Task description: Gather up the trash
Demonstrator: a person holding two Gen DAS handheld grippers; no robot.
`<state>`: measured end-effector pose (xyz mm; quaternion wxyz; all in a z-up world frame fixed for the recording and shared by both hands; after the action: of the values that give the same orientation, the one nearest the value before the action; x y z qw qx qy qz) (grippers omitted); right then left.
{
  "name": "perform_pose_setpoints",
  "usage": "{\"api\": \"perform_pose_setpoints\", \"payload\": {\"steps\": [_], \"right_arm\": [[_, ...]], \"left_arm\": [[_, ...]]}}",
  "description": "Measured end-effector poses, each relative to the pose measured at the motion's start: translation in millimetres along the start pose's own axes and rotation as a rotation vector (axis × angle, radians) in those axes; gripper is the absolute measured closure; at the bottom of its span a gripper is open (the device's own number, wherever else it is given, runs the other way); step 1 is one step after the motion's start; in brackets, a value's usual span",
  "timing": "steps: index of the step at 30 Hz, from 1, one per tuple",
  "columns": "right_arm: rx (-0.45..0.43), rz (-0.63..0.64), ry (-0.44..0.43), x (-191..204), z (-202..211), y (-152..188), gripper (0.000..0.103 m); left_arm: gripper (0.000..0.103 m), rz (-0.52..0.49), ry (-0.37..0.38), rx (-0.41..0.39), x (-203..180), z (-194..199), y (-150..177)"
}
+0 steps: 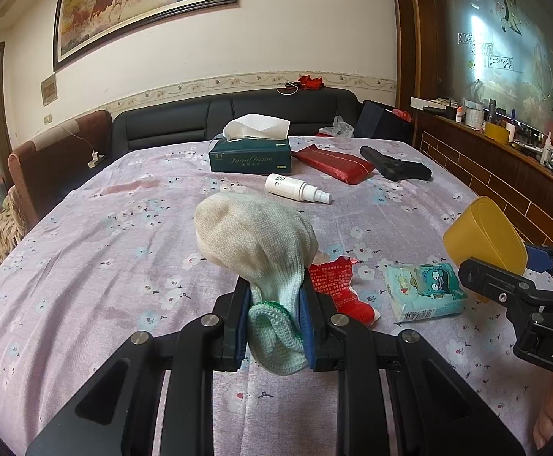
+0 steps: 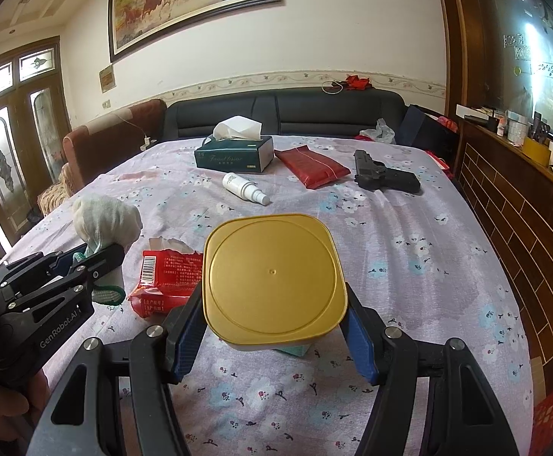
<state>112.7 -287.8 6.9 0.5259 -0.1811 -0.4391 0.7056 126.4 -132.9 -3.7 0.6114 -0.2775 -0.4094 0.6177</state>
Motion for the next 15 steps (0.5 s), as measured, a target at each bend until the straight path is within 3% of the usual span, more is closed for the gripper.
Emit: {"api": "perform_pose_setpoints", "payload": {"steps": [15], "right_arm": [[0.0, 0.0, 0.002, -0.3, 0.0, 0.6, 0.034]], "left_arm": [[0.082, -0.004, 0.001, -0.001, -0.2, -0.4, 1.2]]}}
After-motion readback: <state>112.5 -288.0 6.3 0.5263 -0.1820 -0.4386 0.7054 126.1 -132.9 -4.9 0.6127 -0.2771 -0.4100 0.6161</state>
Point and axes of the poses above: each gripper's, at about its wrist camera, not at the fingertips, and z roughly against the way its jaws point, x to its left, y to its underside, the point moved 9 cm from there along -z, roughly the way its jaws point, and after that the axes turned 15 degrees about -y, right-handed, at the moved point
